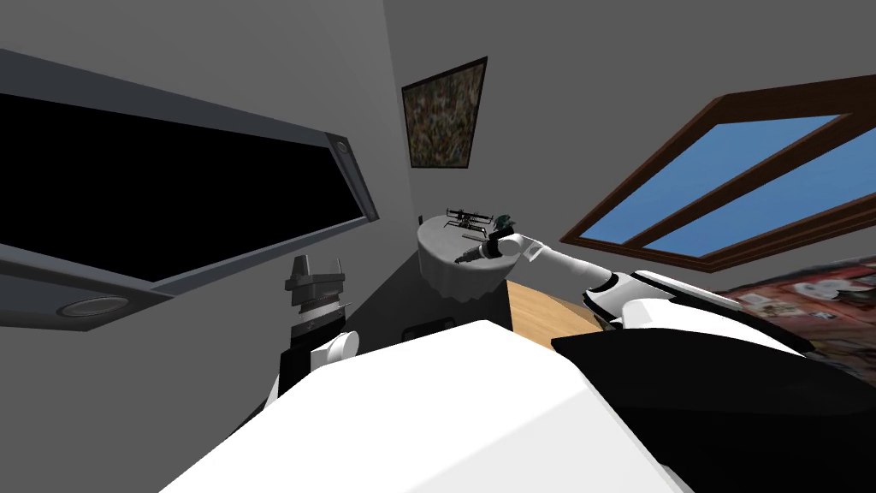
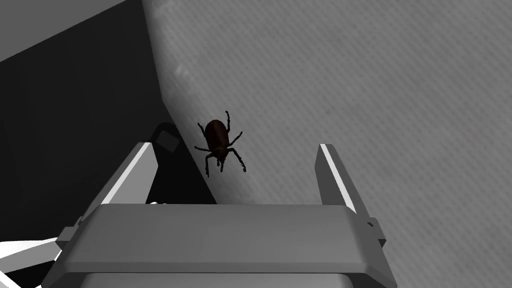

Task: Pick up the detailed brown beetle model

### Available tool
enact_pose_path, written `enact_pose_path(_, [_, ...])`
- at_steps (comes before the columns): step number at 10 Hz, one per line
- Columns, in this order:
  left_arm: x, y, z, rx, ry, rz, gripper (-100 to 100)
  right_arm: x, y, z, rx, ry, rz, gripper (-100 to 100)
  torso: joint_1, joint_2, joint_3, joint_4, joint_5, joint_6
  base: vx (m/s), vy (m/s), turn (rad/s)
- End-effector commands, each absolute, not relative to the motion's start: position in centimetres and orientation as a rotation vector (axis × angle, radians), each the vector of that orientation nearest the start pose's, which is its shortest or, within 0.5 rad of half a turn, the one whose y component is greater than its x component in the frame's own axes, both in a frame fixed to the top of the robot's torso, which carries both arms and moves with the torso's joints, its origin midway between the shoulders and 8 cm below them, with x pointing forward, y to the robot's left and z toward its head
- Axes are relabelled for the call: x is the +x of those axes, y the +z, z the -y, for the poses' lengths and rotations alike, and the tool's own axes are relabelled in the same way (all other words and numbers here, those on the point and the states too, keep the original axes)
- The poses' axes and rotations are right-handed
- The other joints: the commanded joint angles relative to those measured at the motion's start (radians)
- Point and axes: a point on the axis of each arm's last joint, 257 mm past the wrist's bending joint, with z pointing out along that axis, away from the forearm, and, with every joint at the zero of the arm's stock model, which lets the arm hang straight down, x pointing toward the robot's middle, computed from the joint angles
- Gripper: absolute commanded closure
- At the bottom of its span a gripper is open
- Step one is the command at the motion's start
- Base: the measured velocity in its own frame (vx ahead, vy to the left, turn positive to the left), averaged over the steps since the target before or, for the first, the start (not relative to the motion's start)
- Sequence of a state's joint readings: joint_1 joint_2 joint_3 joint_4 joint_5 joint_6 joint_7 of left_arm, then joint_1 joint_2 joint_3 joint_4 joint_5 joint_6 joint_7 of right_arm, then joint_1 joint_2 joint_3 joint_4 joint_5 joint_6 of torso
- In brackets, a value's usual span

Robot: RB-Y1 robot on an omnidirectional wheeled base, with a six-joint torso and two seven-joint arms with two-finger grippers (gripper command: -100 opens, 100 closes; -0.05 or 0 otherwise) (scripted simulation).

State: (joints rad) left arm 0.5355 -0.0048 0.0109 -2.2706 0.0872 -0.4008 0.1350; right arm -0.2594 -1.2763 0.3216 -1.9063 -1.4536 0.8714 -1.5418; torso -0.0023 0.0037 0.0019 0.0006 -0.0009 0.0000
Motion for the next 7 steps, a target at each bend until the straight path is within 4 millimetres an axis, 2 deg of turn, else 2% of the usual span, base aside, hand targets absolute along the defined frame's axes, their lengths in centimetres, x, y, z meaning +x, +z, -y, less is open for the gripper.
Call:
enact_pose_path(1, [35.5, -1.1, -30.1, -0.885, -1.422, -0.599, 0, 47.9, -16.0, 27.6, -2.576, -1.075, 0.668, -100, 0.0, 0.0, 0.0, 0.0, 0.0, 0.0, -0.119, -0.073, 0.088])
enact_pose_path(2, [35.5, -1.1, -30.1, -0.885, -1.422, -0.599, 0, 49.3, -15.5, 28.7, -2.577, -1.117, 0.607, -100, -0.001, 0.002, 0.001, 0.001, -0.001, 0.001, -0.053, -0.031, 0.012])
enact_pose_path(3, [35.5, -1.1, -30.1, -0.885, -1.422, -0.599, 0, 50.1, -14.1, 29.5, -2.583, -1.177, 0.61, -100, 0.0, 0.0, 0.001, 0.0, 0.0, 0.001, -0.001, 0.001, -0.016])
enact_pose_path(5, [35.5, -1.1, -30.1, -0.885, -1.422, -0.599, 0, 50.5, -14.1, 30.3, -2.608, -1.202, 0.63, -100, 0.004, -0.004, -0.002, -0.001, 0.001, 0.001, 0.012, 0.01, -0.003])
enact_pose_path(6, [35.5, -1.1, -30.1, -0.885, -1.422, -0.599, 0, 52.5, -11.8, 31.1, -2.602, -1.291, 0.656, -100, 0.004, -0.004, -0.002, -0.001, 0.001, 0.001, -0.066, -0.03, 0.094])
enact_pose_path(7, [35.5, -1.1, -30.1, -0.885, -1.422, -0.599, 0, 54.3, -10.1, 31.0, -2.585, -1.371, 0.658, -100, 0.002, -0.001, -0.001, 0.0, 0.0, 0.0, -0.1, -0.061, 0.092])
